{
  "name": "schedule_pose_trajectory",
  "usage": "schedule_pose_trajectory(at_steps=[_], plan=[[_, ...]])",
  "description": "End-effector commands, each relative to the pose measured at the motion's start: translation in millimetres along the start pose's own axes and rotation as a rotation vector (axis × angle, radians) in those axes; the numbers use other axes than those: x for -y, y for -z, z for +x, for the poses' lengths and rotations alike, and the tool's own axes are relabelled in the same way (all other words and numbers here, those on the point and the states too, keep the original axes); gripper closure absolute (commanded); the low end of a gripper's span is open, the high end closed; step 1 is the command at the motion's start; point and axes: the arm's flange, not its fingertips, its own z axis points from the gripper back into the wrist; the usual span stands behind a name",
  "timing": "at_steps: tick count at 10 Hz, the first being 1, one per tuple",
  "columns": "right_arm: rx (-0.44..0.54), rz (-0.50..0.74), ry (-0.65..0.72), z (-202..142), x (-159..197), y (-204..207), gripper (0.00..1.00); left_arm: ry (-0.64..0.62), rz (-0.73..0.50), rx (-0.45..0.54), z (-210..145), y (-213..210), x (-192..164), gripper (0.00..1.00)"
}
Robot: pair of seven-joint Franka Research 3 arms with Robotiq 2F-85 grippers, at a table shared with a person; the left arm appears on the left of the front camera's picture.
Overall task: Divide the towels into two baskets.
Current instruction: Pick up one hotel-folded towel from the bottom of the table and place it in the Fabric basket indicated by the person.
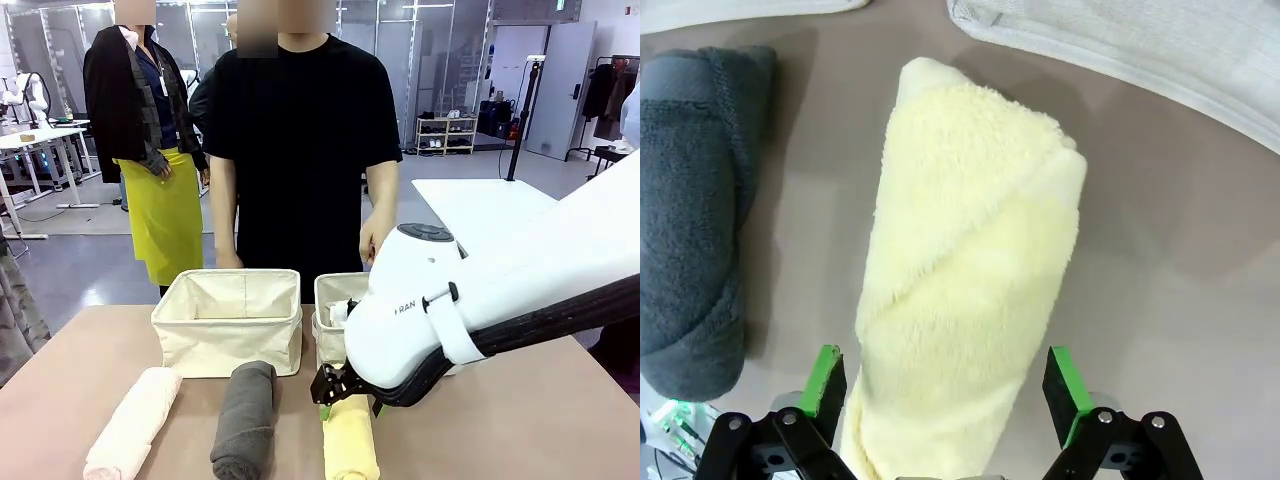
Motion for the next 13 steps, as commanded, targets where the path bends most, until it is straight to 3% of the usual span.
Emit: schedule_pose_trajectory(at_steps=[1,3,9,11,13], plan=[[0.028,-0.005,0.048,10,-15,17,0.00,0.005,-0.018,0.012,1,-2,0,0.00],[0.016,-0.023,0.056,13,-8,29,0.00,0.005,-0.018,0.012,1,-2,0,0.00],[0.006,-0.038,0.020,10,-3,19,0.58,0.005,-0.018,0.012,1,-2,0,0.00],[-0.041,-0.055,-0.016,5,-3,5,0.53,0.005,-0.018,0.012,1,-2,0,0.00],[-0.051,-0.047,-0.174,-6,-11,-48,0.53,0.005,-0.018,0.012,1,-2,0,0.00]])
